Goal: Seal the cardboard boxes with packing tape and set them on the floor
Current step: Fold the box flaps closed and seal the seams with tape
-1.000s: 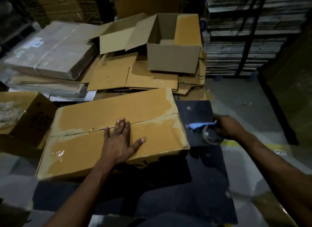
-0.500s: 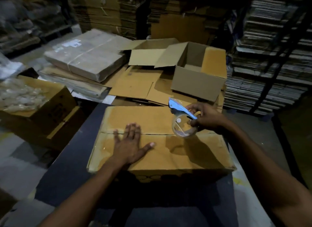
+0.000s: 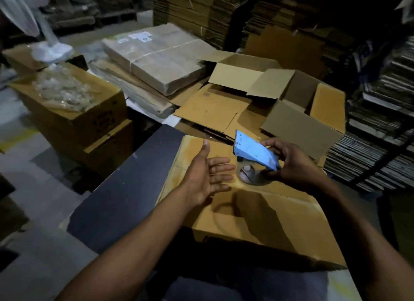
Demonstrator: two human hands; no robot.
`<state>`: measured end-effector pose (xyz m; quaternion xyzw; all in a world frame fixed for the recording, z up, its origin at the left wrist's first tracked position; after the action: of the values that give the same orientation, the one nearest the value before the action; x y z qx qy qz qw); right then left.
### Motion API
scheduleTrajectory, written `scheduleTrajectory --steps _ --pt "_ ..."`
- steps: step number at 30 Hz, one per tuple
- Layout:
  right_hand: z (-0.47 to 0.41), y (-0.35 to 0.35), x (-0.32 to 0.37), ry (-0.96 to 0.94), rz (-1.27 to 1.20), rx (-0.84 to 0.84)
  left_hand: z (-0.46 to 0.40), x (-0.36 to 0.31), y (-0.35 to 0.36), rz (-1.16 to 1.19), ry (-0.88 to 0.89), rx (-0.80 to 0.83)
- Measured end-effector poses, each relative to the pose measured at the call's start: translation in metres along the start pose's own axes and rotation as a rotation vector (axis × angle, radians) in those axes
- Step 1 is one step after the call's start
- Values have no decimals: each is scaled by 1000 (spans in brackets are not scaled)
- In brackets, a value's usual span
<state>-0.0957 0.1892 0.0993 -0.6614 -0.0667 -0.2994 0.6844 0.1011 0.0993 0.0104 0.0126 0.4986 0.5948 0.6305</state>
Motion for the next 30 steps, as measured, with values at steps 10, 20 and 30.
scheduleTrajectory --steps 10,20,30 --pt "-17 28 51 -278 305 -66 -1 -27 -36 96 34 -189" --pt "-30 58 51 -483 462 83 4 -77 -122 -172 336 -465" --pt "-62 98 77 -295 626 336 -34 -60 -176 -359 294 -589"
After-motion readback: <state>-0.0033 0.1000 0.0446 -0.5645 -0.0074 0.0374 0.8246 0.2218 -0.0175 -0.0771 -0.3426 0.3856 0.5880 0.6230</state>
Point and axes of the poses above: each hand's wrist, its own z-axis away from the middle knuckle, its own y-axis out of the palm, x = y × z, the point moved 4 cm from there along -z, towards the middle knuckle, and after that the axes turned 13 degrees about z, right-handed, at the moved point
